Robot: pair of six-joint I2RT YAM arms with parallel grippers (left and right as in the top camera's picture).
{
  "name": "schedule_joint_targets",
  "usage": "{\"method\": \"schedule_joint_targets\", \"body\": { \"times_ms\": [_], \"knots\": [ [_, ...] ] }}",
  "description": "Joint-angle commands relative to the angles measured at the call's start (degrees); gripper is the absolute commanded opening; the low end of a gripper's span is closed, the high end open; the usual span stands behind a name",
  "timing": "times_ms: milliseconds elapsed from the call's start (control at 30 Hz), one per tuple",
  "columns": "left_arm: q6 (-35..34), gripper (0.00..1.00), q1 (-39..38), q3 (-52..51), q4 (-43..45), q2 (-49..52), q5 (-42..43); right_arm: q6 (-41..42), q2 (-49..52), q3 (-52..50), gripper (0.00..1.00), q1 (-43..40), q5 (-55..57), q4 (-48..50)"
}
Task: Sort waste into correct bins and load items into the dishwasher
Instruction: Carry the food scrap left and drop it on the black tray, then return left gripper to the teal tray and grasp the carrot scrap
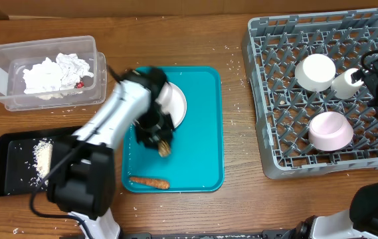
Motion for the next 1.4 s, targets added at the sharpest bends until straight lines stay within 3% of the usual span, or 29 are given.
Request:
{"method": "schedule_joint_targets", "body": {
  "times_ms": [0,367,667,867,1000,1167,1367],
  "knots": [
    [2.91,0.36,9.35,7.37,-3.21,0.37,-6.58,0.31,0.09,1.4,1.0,-0.02,0.35,0.15],
    [2.64,0.36,35.98,8.87,-4.42,0.42,-12.68,0.31,0.09,1.4,1.0,-0.02,0.35,0.15],
    [2.23,0.39,47.8,-0.28,1.31,0.42,-18.53,0.31,0.09,1.4,1.0,-0.02,0.35,0.15],
    [2.97,0.45,51.08,-4.31,5.42,0.42,-20.31,0.31,0.09,1.4,1.0,-0.02,0.35,0.15],
    [4.44,0.65,51.23,-3.15,5.01,0.39,-19.37,0.31,0.09,1.4,1.0,-0.02,0.35,0.15],
    [5.22,0.66,51.15,3.52,-1.36,-1.38,-15.67,0.31,0.09,1.4,1.0,-0.02,0.35,0.15],
    [8.66,0.67,49.07,6.4,-5.9,-10.56,-5.7,0.31,0.09,1.4,1.0,-0.02,0.35,0.15]
  ]
}}
